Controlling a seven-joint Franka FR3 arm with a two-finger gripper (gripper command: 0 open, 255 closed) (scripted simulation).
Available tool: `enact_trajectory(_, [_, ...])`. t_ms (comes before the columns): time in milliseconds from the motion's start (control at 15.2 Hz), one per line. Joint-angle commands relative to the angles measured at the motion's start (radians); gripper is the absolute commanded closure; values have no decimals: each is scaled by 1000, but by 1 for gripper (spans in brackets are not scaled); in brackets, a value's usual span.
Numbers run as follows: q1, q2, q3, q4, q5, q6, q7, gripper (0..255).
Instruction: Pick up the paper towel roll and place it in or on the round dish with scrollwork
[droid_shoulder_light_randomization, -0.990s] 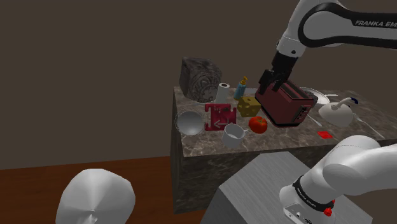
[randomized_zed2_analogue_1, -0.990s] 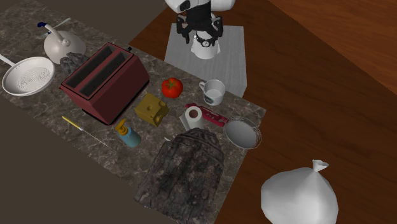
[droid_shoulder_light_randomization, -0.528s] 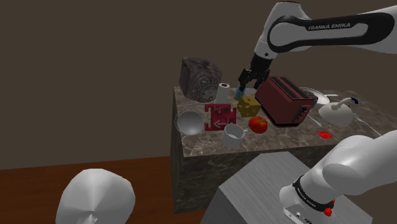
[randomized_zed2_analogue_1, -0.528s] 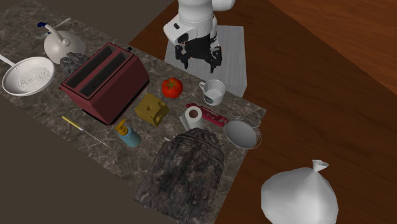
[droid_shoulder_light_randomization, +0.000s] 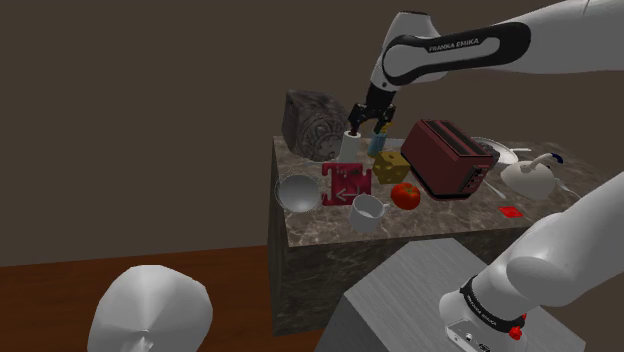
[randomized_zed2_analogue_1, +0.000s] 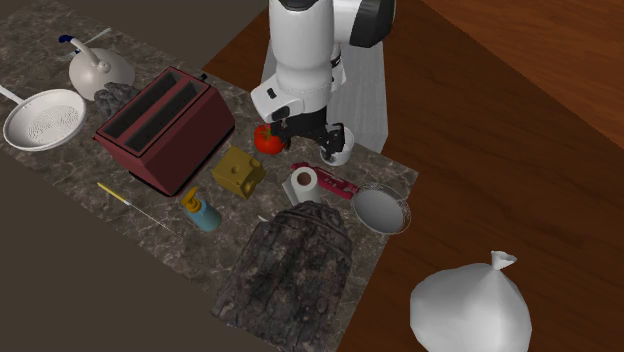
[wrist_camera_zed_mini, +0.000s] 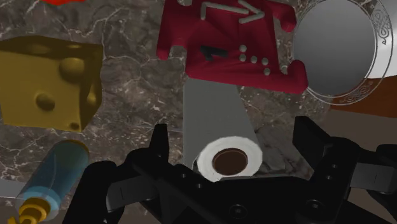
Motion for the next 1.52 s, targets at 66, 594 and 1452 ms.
enact_trajectory(66, [0, 80, 2, 57, -5, 35, 19, 0])
enact_trajectory(594, [1, 119, 3, 12, -4, 119, 19, 0])
enact_trajectory(1452, [1, 120, 3, 12, -4, 119, 18, 255])
